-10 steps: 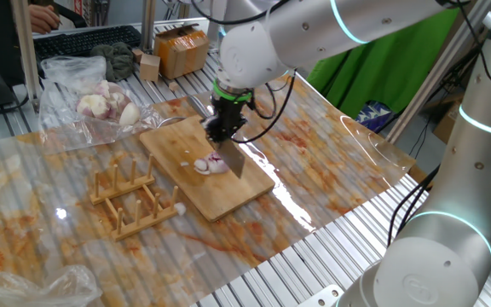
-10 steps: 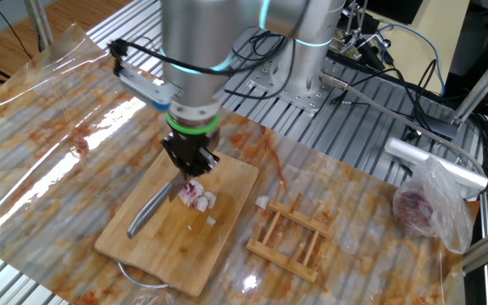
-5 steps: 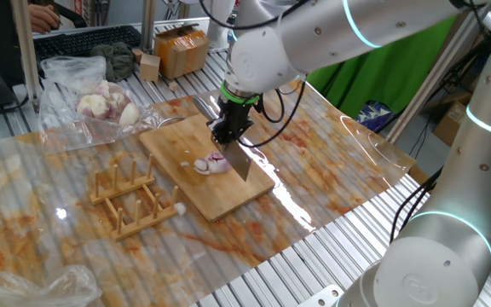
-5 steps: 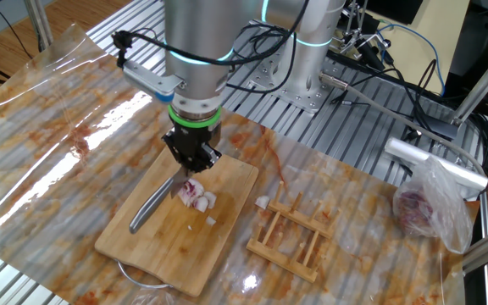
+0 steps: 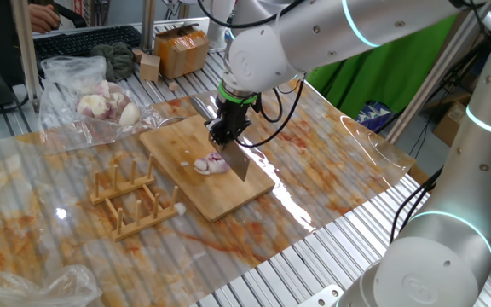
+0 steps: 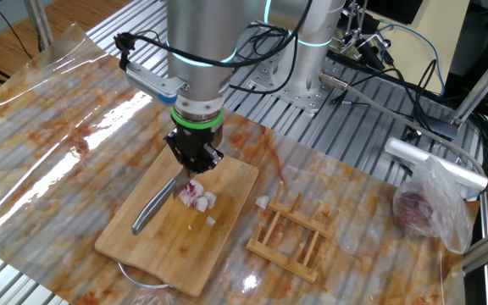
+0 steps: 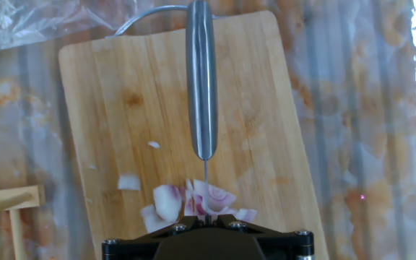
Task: Chop the onions
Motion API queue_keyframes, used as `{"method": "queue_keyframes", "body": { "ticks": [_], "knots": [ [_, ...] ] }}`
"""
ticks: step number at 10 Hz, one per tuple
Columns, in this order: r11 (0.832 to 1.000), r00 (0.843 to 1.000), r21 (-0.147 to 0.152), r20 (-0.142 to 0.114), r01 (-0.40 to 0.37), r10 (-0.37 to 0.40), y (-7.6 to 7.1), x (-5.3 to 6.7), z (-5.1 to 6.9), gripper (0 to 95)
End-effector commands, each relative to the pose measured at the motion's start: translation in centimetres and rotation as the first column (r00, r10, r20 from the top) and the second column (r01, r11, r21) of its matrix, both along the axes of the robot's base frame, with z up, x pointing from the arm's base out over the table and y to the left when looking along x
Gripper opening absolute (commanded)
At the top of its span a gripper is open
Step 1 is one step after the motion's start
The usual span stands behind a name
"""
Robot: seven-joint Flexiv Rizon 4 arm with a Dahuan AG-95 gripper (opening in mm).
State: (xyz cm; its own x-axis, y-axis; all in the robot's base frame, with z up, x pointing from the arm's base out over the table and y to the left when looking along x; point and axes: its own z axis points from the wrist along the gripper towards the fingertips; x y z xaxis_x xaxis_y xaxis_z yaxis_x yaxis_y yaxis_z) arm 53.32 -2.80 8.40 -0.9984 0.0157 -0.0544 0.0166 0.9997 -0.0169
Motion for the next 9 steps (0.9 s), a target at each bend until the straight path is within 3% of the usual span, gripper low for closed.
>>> {"method": "queue_keyframes", "body": {
  "ticks": [1, 7, 9],
  "knots": [
    [1.0, 1.0, -0.006, -0.002, -0.003, 0.003, -0.1, 0.1, -0.1, 0.0],
    [1.0, 1.0, 0.002, -0.002, -0.01, 0.01, -0.2, 0.0, -0.8, 0.0],
    [1.0, 1.0, 0.009, -0.001, -0.008, 0.008, -0.2, 0.0, -2.3, 0.0]
  ]
}}
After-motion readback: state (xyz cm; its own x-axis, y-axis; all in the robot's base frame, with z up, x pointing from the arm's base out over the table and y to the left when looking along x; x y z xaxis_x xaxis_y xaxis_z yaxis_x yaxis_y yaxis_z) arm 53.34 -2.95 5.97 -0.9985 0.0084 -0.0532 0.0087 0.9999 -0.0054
